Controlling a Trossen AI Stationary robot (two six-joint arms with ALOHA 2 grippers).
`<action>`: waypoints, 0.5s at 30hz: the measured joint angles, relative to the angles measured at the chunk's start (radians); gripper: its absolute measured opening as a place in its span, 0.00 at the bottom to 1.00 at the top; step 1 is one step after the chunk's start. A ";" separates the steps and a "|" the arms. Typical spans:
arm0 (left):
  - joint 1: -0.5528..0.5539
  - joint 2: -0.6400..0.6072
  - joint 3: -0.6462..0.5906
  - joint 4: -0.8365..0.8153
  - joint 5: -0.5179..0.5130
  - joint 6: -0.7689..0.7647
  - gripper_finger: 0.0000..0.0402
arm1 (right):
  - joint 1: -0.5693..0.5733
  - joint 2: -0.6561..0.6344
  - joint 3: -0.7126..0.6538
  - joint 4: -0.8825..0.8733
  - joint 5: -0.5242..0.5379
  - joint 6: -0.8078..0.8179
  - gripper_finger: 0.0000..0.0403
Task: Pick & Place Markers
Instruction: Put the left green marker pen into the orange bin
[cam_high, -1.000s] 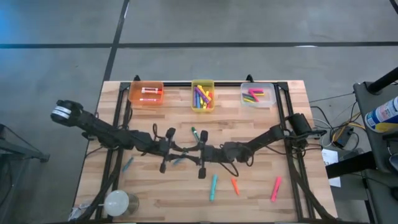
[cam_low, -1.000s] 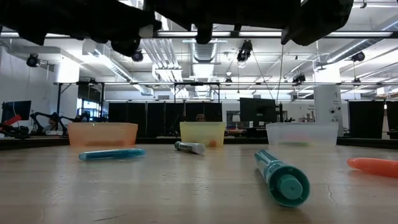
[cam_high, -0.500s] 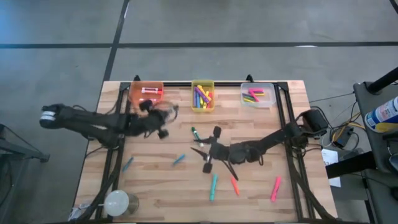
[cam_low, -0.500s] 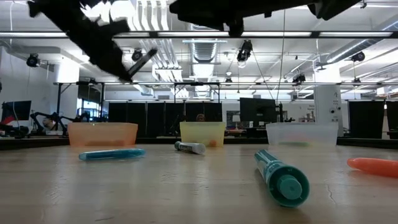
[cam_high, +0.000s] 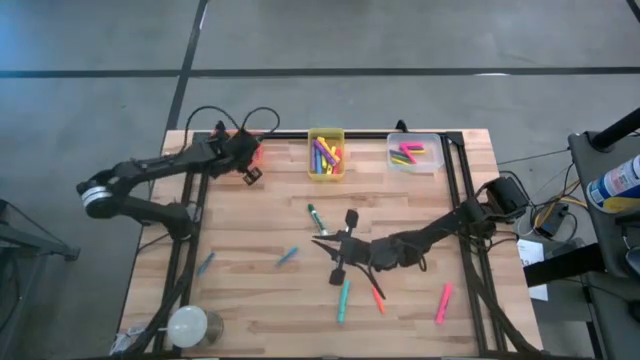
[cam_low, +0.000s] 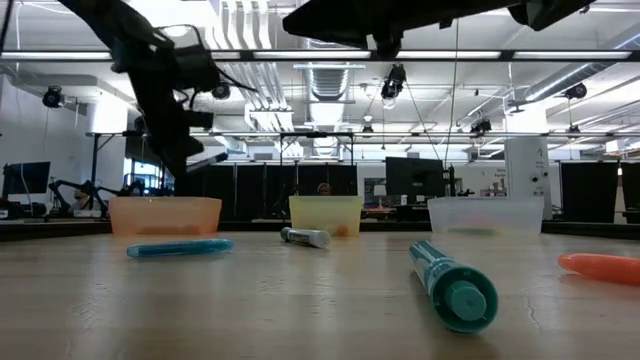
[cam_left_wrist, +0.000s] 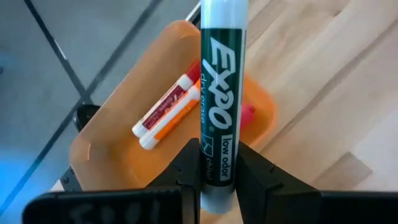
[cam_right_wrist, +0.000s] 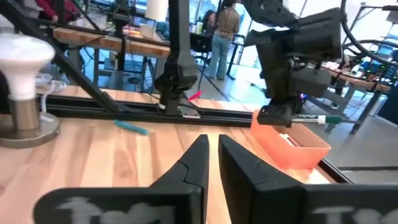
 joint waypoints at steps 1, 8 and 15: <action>0.013 0.022 0.005 0.000 0.001 0.001 0.14 | -0.001 0.000 -0.001 -0.001 0.000 0.000 0.07; 0.073 0.163 0.035 -0.014 -0.083 0.013 0.14 | 0.004 0.000 -0.005 -0.008 0.001 0.000 0.03; 0.100 0.226 0.059 -0.010 -0.112 0.008 0.22 | 0.004 0.000 -0.005 -0.016 0.003 0.000 0.03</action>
